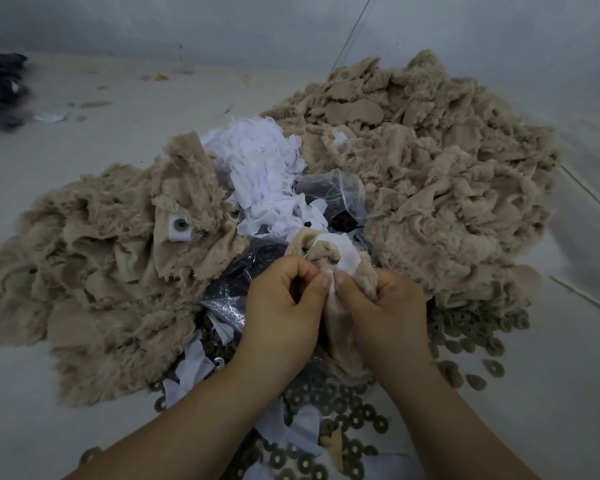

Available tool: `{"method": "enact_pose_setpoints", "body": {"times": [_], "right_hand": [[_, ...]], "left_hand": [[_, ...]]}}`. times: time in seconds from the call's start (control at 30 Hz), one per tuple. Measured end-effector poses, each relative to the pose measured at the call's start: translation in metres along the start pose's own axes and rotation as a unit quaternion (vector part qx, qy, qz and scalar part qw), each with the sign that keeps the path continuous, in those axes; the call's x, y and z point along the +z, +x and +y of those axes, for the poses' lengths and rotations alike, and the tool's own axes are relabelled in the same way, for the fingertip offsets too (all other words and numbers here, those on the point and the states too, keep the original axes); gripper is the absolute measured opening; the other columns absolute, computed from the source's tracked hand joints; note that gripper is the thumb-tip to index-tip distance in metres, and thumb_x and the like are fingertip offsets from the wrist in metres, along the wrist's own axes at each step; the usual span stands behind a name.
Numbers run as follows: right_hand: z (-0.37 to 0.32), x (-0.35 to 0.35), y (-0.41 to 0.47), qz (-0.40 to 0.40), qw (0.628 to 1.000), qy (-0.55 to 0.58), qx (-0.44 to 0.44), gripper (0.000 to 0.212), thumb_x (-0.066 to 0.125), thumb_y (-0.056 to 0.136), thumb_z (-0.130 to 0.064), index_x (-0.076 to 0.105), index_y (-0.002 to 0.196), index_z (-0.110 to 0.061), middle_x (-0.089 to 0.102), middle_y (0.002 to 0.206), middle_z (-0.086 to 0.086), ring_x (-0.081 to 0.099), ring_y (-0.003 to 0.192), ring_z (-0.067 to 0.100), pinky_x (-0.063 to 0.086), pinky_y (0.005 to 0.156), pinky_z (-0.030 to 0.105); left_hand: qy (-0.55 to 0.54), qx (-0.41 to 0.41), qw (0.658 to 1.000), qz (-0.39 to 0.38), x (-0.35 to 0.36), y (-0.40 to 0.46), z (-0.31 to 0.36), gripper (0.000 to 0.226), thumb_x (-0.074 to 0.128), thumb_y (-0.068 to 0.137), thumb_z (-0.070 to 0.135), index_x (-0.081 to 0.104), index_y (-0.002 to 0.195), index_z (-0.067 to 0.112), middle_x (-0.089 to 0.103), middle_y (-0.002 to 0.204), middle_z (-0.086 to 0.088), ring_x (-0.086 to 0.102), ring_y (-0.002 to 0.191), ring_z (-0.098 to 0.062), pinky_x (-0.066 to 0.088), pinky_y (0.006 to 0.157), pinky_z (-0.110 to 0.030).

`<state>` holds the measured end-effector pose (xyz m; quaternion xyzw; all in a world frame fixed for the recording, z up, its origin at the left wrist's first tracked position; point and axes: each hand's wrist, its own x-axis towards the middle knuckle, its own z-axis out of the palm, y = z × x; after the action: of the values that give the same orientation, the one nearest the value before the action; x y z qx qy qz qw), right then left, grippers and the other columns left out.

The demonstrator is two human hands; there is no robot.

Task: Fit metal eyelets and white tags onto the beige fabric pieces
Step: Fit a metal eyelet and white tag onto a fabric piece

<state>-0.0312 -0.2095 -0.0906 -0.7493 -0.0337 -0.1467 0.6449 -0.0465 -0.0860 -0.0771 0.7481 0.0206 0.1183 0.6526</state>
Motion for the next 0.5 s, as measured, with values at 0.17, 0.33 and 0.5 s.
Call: {"method": "enact_pose_setpoints", "body": {"times": [0.17, 0.33, 0.5], "right_hand": [[0.0025, -0.0015, 0.0006, 0.002, 1.0, -0.014, -0.02, 0.051, 0.071, 0.088, -0.013, 0.043, 0.047, -0.019, 0.04, 0.041, -0.01, 0.034, 0.04, 0.003, 0.029, 0.04, 0.017], [0.0023, -0.0025, 0.0015, -0.001, 0.995, -0.073, -0.062, 0.055, 0.072, 0.088, -0.013, 0.036, 0.049, -0.028, 0.038, 0.041, -0.011, 0.033, 0.04, 0.004, 0.025, 0.042, 0.013], [0.0026, -0.0016, 0.0017, 0.005, 0.993, -0.09, -0.077, 0.054, 0.071, 0.089, -0.012, 0.035, 0.051, -0.026, 0.032, 0.043, -0.011, 0.034, 0.042, 0.006, 0.024, 0.042, 0.018]], "left_hand": [[-0.014, -0.018, 1.0, -0.021, 0.0002, -0.0011, -0.0018, 0.016, 0.068, 0.091, 0.013, 0.065, 0.076, 0.01, 0.06, 0.07, -0.021, 0.05, 0.057, -0.02, 0.046, 0.053, -0.035], [-0.028, -0.029, 0.999, -0.022, -0.0008, 0.0001, -0.0001, 0.015, 0.07, 0.089, 0.012, 0.067, 0.076, 0.005, 0.061, 0.069, -0.024, 0.051, 0.055, -0.019, 0.047, 0.052, -0.032], [-0.089, -0.079, 0.992, -0.032, -0.0024, 0.0029, 0.0019, 0.017, 0.068, 0.09, 0.007, 0.067, 0.074, 0.002, 0.061, 0.063, -0.022, 0.054, 0.054, -0.022, 0.049, 0.051, -0.031]]}}
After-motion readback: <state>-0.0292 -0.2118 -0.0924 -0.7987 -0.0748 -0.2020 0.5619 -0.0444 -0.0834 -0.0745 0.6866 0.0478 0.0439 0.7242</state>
